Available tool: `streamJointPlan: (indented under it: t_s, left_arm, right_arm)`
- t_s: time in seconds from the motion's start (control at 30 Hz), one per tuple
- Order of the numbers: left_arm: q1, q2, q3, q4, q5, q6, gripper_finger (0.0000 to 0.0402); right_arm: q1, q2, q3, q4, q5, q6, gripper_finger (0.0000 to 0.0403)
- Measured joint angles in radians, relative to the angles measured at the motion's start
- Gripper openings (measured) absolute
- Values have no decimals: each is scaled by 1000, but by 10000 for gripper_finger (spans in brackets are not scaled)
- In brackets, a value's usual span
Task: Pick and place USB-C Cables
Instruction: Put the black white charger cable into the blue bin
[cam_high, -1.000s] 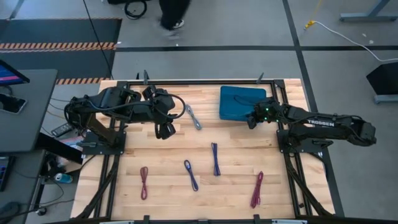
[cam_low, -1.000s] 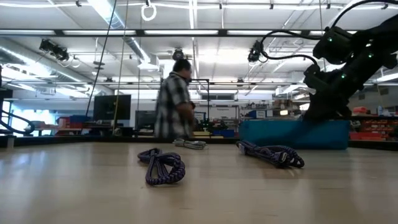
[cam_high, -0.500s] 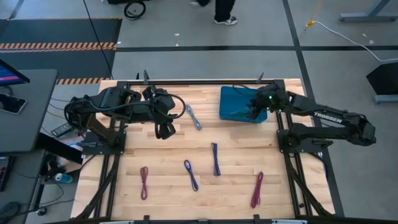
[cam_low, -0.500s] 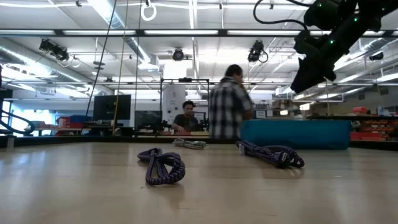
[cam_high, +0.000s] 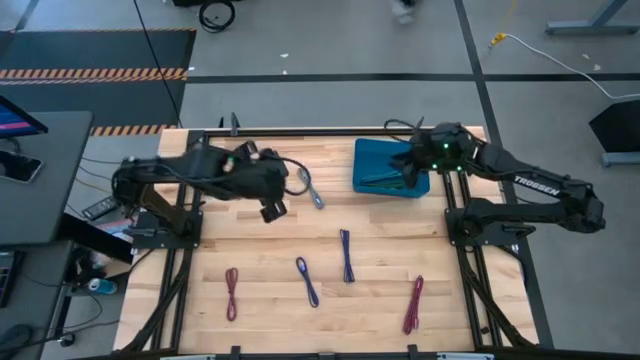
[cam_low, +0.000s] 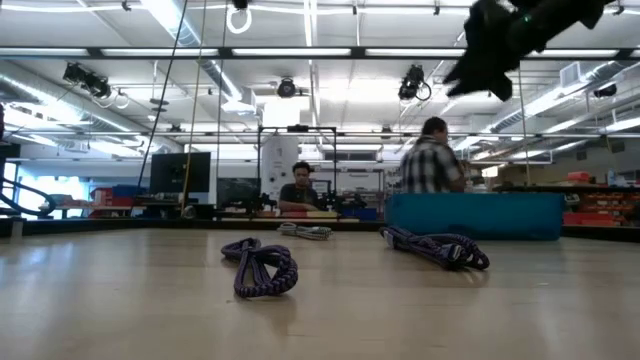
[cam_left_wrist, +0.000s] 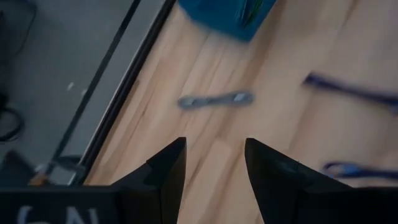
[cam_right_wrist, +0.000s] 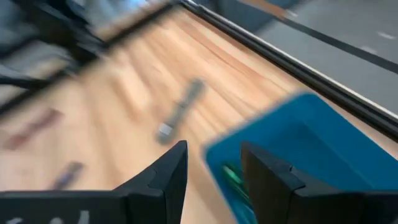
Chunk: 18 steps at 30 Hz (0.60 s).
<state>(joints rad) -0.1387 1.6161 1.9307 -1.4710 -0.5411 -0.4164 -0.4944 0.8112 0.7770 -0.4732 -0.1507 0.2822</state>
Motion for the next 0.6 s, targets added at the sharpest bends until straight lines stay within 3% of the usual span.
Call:
streamJointPlan:
  t_s: [0.17, 0.33, 0.43, 0.6]
  left_arm:
    - [26, 0, -287, 215, 10, 268, 172]
    - [58, 2, -562, 569, 139, 607, 172]
    - [97, 2, -666, 734, 219, 684, 172]
    - [181, 2, -736, 872, 230, 839, 172]
  right_arm:
    - [22, 0, 35, 174, -167, 53, 153]
    - [40, 0, 54, 410, -337, 143, 153]
    - [48, 0, 55, 546, -404, 208, 152]
    - [63, 0, 55, 671, -453, 292, 152]
